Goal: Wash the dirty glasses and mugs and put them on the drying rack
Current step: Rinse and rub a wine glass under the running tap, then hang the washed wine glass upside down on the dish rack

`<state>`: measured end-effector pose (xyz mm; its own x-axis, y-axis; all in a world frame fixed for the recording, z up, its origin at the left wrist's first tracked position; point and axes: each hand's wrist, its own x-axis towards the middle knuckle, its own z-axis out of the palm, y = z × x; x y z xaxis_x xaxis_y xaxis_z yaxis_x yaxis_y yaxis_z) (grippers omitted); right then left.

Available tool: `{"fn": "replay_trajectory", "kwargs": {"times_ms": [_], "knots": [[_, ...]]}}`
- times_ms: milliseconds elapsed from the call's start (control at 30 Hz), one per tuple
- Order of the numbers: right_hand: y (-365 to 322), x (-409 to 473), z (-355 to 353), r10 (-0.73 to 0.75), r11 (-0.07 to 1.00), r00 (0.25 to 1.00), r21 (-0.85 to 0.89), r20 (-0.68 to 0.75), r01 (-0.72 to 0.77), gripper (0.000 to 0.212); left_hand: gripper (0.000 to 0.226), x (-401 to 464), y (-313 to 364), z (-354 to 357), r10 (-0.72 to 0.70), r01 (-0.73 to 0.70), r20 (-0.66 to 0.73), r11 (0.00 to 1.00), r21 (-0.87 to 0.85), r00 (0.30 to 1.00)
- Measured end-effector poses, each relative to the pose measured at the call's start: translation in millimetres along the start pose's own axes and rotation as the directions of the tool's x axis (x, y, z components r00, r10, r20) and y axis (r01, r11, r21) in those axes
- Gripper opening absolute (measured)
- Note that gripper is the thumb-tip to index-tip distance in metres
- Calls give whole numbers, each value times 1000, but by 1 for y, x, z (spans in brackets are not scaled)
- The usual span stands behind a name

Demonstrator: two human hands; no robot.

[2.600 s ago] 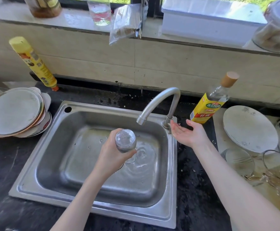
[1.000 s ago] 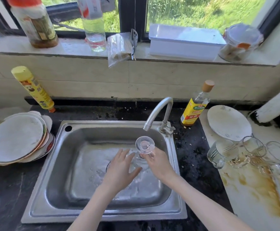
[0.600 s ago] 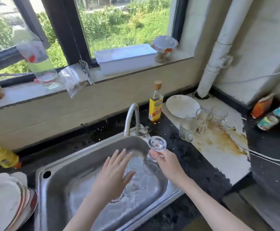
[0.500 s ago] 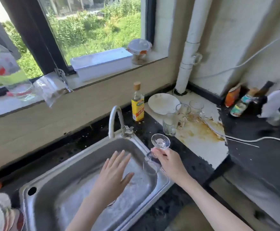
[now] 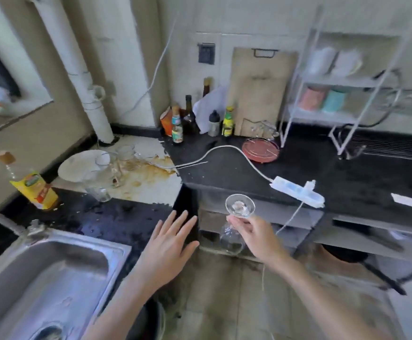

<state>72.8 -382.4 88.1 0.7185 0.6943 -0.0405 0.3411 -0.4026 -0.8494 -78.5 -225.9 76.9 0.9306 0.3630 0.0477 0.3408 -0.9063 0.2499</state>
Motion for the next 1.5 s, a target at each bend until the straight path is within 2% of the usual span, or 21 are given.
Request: {"fn": "replay_trajectory", "kwargs": {"times_ms": [200,267,333,400,467,533,633,700,800,833,933,967,1067,1133,1267,1500], "knots": [[81,-92,-129,149,987,972,81,-182,-136,20,69,14,155,45,196,-202,149,979,26,969],[107,-118,-168,168,984,956,90,-241,-151,11,65,17,205,64,256,-259,198,966,-9,946],[126,-139,-205,200,979,939,100,-281,-179,12,64,24,247,75,300,-307,218,952,1,929],[142,-151,-238,224,974,921,109,-318,-199,19,73,39,281,81,361,-371,265,929,-14,894],[156,-157,-268,245,969,902,111,-355,-219,22,91,58,313,89,443,-440,219,896,-69,869],[172,-158,-294,255,967,884,127,-392,-222,23,102,77,342,94,461,-457,204,887,-73,863],[198,-150,-329,277,961,861,137,-426,-241,25,118,111,378,105,477,-479,270,876,-62,837],[218,-139,-351,290,957,851,138,-437,-256,25,116,135,397,121,494,-491,279,867,-85,824],[251,-110,-389,304,953,839,130,-452,-275,24,100,190,427,141,573,-581,263,812,-53,776],[263,-97,-402,308,951,833,129,-459,-281,23,100,214,437,146,590,-603,241,797,-20,771],[289,-52,-450,310,950,813,120,-493,-289,22,110,294,466,148,569,-597,291,802,9,769],[295,-37,-467,317,947,802,121,-506,-298,22,106,321,475,144,571,-598,287,801,8,769],[309,10,-521,314,943,787,80,-532,-322,23,78,386,504,133,573,-586,220,810,-10,789],[315,38,-556,295,950,791,74,-537,-304,20,61,419,522,131,564,-573,229,819,-29,793],[327,90,-620,196,972,769,20,-609,-233,13,59,481,556,125,572,-584,239,811,-24,785],[350,183,-745,56,990,712,-52,-700,-129,29,60,598,629,120,546,-559,171,828,40,820]]}}
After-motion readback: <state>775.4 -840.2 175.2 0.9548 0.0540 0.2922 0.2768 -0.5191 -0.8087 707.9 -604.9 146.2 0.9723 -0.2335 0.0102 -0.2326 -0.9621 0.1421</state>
